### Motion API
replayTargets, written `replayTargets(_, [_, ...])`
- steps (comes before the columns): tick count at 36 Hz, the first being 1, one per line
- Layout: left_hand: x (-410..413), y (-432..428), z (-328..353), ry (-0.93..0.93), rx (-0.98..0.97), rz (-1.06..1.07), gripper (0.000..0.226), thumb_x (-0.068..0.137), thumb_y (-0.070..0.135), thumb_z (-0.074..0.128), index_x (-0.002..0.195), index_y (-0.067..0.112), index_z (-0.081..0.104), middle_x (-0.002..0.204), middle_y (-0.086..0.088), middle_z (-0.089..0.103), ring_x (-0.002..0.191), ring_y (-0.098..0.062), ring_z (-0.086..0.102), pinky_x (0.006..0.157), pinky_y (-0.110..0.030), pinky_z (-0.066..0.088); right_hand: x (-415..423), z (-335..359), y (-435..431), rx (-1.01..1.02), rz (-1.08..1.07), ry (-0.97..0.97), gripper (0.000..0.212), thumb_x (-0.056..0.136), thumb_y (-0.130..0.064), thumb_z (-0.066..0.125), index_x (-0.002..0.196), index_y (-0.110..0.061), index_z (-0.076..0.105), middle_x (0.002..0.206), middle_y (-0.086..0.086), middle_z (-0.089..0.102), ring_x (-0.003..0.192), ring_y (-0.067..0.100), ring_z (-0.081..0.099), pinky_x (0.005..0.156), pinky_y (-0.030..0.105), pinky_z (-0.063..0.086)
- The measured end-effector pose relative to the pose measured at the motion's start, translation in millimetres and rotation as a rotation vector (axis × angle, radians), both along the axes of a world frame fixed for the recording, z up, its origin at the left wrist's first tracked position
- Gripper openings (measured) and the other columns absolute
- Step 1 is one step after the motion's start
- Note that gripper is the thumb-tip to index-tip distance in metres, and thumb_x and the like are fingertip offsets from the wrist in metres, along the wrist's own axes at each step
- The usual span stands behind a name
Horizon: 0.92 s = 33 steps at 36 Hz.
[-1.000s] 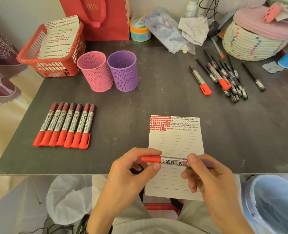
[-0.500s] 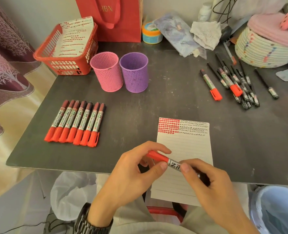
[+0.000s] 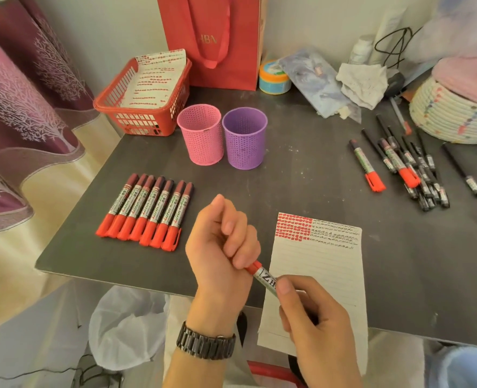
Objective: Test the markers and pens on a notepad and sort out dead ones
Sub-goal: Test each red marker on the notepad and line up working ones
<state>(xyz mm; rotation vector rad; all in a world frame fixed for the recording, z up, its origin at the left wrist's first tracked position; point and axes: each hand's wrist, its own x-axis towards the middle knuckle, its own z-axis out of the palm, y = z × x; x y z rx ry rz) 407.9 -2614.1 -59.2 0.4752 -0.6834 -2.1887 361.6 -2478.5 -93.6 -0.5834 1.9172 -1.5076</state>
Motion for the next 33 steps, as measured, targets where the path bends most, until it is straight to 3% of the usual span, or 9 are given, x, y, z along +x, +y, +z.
replayTargets(4, [-5.0,4.4,2.2,0.038,0.02,-0.057,0.044,0.093,0.035,0.049,0.054,0.02,0.036,0.042,0.008,0.022,0.033,-0.007,0.015,0.036,-0.024,0.01,10.5,4.8,1.2,-0.035,-0.129,0.004,0.038,0.074,-0.068,0.055,0.092,-0.039,0.074,0.05,-0.002,0.049,0.048,0.006,0.041,0.048,0.019,0.038])
replayTargets(9, [-9.7,11.0,6.7,0.038,-0.007,-0.169,0.045,0.093,0.035,0.049,0.053,0.021,0.033,0.042,0.009,0.02,0.033,-0.007,0.012,0.035,-0.021,0.01,28.5,7.9,3.6,-0.092,-0.301,-0.1,0.037,0.073,-0.062,0.062,0.086,-0.031,0.075,0.049,-0.002,0.042,0.049,0.016,0.035,0.053,0.032,0.033])
replayTargets(12, [-11.2,13.4,8.8,0.03,-0.015,-0.207,0.046,0.095,0.034,0.045,0.052,0.022,0.033,0.043,0.008,0.015,0.033,-0.007,0.01,0.035,-0.02,0.01,30.8,11.6,4.1,-0.108,-0.347,-0.193,0.038,0.07,-0.062,0.065,0.081,-0.027,0.075,0.047,-0.004,0.04,0.045,0.014,0.033,0.046,0.024,0.033])
replayTargets(14, [-10.4,13.8,9.1,0.038,-0.014,-0.218,0.047,0.096,0.034,0.044,0.052,0.022,0.033,0.043,0.008,0.014,0.033,-0.007,0.009,0.035,-0.02,0.009,28.7,14.3,4.1,-0.133,-0.342,-0.283,0.038,0.068,-0.059,0.067,0.076,-0.022,0.074,0.046,-0.003,0.038,0.04,0.01,0.03,0.039,0.019,0.029])
replayTargets(19, [-4.5,12.9,7.4,0.08,-0.015,-0.239,0.046,0.093,0.035,0.048,0.052,0.021,0.034,0.042,0.008,0.015,0.032,-0.007,0.011,0.035,-0.022,0.009,19.9,17.0,6.0,-0.159,-0.289,-0.527,0.041,0.062,-0.051,0.076,0.068,-0.011,0.071,0.053,0.004,0.028,0.043,0.011,0.019,0.038,0.02,0.018])
replayTargets(24, [1.3,10.4,6.2,0.088,-0.016,-0.26,0.047,0.093,0.035,0.049,0.051,0.022,0.031,0.041,0.008,0.015,0.031,-0.008,0.011,0.035,-0.022,0.009,14.5,19.7,5.3,-0.133,-0.225,-0.687,0.032,0.062,-0.043,0.078,0.06,-0.013,0.067,0.049,0.002,0.03,0.04,0.009,0.015,0.036,0.017,0.018])
replayTargets(29, [8.0,8.9,8.0,0.093,-0.069,-0.283,0.048,0.094,0.031,0.05,0.053,0.023,0.028,0.041,0.007,0.015,0.031,-0.008,0.012,0.035,-0.022,0.011,6.3,26.8,5.5,-0.053,-0.129,-0.826,0.042,0.056,-0.043,0.081,0.073,-0.005,0.073,0.049,0.0,0.029,0.038,0.008,0.016,0.033,0.016,0.017])
replayTargets(33, [11.5,7.7,11.2,0.085,-0.124,-0.296,0.047,0.094,0.032,0.049,0.052,0.023,0.029,0.041,0.007,0.016,0.031,-0.008,0.013,0.035,-0.022,0.012,4.0,26.2,3.3,-0.026,-0.077,-0.891,0.04,0.055,-0.045,0.08,0.071,-0.008,0.078,0.048,-0.003,0.028,0.036,0.005,0.018,0.031,0.016,0.018])
